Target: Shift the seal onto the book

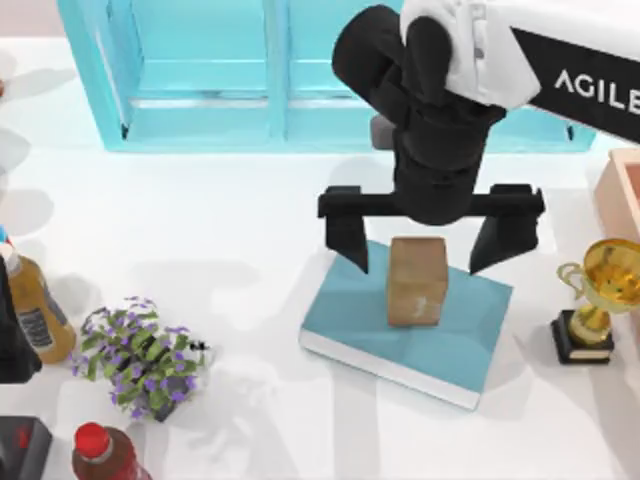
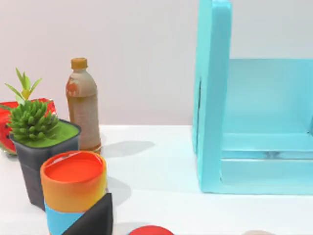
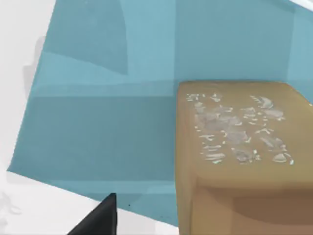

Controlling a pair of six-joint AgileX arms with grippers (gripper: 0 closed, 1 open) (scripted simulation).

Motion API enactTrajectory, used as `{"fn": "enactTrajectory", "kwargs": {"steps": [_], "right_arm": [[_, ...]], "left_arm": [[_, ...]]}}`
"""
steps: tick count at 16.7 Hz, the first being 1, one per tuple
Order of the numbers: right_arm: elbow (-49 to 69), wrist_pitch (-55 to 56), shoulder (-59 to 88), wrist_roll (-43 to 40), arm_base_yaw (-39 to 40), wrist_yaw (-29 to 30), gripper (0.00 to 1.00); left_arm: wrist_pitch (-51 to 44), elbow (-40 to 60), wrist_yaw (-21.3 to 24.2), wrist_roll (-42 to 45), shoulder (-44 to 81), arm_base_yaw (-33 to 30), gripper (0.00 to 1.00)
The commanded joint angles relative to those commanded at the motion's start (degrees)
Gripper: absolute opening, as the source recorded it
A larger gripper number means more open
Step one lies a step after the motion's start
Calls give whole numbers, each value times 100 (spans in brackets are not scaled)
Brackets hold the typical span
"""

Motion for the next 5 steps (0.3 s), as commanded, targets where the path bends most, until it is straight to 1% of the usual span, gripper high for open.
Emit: {"fn": "enactTrajectory", "kwargs": {"steps": [5], "right_arm": [[540,-563,-26,-8,-7,-1,100]], "left_arm": [[0,0,0,0,0,0,100]]}}
